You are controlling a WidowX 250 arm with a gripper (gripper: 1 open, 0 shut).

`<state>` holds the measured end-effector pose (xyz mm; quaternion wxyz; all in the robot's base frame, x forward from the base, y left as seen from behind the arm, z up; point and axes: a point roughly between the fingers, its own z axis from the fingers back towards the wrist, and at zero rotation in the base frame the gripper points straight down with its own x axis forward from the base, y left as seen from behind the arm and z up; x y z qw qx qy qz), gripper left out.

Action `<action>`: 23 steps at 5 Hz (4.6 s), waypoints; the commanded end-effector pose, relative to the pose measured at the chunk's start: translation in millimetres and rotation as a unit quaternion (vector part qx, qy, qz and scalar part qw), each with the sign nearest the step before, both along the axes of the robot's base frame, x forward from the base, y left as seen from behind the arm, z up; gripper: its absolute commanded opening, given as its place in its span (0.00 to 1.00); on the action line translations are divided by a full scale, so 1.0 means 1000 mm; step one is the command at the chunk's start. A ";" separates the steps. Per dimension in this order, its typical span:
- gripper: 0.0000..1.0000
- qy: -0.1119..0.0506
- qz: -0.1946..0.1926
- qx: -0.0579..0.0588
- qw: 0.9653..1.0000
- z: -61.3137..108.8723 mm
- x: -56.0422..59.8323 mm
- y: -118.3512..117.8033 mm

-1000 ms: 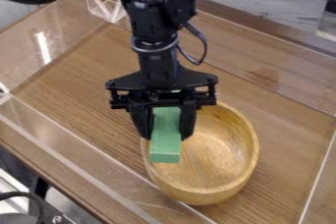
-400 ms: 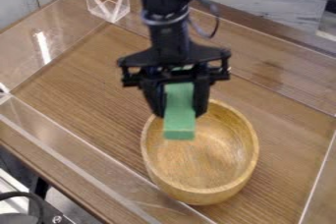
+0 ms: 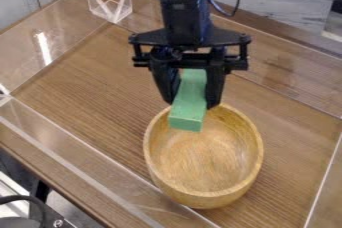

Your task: Remove the green block from inside the brown bowl and put it on the table

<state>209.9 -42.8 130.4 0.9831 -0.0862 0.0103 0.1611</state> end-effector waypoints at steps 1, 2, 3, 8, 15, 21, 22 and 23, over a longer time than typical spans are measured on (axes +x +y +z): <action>0.00 -0.029 -0.056 0.002 0.998 0.013 0.013 0.004; 0.00 -0.030 -0.095 0.002 0.995 0.012 0.018 0.009; 0.00 -0.031 -0.102 0.002 0.994 0.003 0.023 0.002; 0.00 -0.039 -0.024 0.011 0.999 0.007 0.030 0.014; 0.00 -0.072 -0.110 0.015 0.991 -0.019 0.049 0.099; 0.00 -0.098 -0.181 0.017 0.978 -0.043 0.078 0.111; 0.00 -0.099 -0.164 0.020 0.981 -0.050 0.084 0.114; 0.00 -0.101 -0.147 0.023 0.984 -0.057 0.091 0.118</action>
